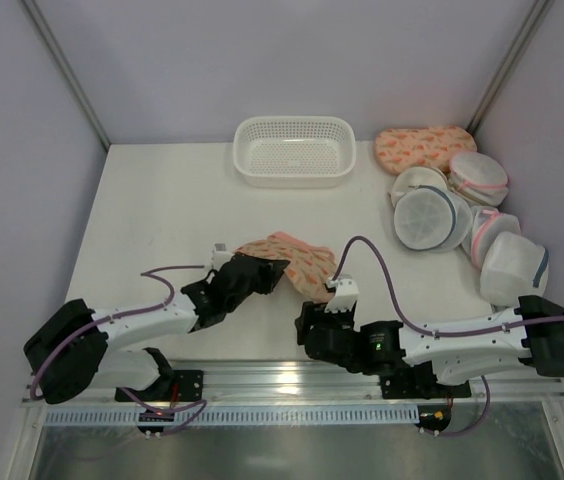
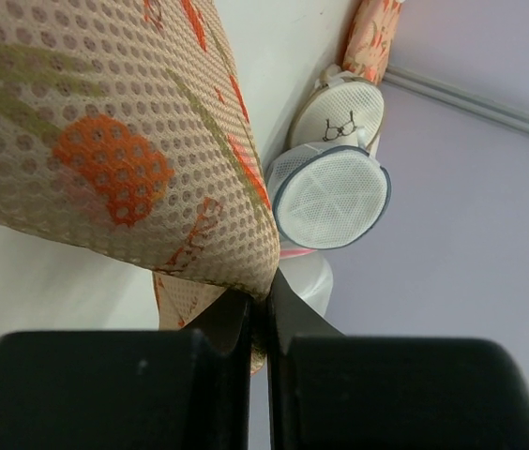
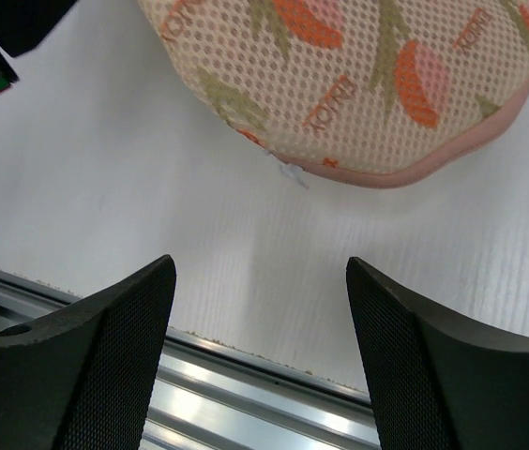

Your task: Unzip the laundry bag and remove the bra

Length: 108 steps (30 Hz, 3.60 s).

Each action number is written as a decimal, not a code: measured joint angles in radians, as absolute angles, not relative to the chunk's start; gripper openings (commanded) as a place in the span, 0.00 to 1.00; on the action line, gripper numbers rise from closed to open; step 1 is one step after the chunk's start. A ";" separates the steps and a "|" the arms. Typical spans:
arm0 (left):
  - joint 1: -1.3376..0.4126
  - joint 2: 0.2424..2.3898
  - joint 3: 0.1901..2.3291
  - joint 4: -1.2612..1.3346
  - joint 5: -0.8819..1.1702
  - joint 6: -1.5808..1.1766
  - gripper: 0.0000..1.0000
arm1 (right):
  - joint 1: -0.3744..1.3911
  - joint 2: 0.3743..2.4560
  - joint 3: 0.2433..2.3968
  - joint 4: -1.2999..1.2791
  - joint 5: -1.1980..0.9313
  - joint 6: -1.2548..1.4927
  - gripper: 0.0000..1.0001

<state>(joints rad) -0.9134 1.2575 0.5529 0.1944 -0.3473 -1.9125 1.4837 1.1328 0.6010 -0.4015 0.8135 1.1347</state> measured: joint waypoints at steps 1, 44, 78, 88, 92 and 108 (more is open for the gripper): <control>-0.913 1.261 0.553 0.200 -0.343 -1.914 0.00 | 1.484 1.133 0.600 -0.385 0.820 1.134 0.77; -0.804 1.198 0.328 0.380 -0.074 -1.789 0.00 | 1.427 1.143 0.638 -0.728 1.003 1.411 0.04; -0.618 1.133 0.319 0.313 0.401 -1.278 0.96 | 1.444 1.226 0.689 -0.728 0.908 1.245 0.04; -0.766 0.786 0.245 0.179 0.221 -1.462 0.99 | 1.444 1.242 0.673 -0.257 0.756 0.913 0.04; -0.766 0.855 0.251 0.184 0.196 -1.489 1.00 | 1.444 1.242 0.649 -0.122 0.671 0.824 0.04; -0.770 1.296 0.314 0.462 0.174 -1.568 0.37 | 1.444 1.221 0.623 -0.054 0.567 0.746 0.04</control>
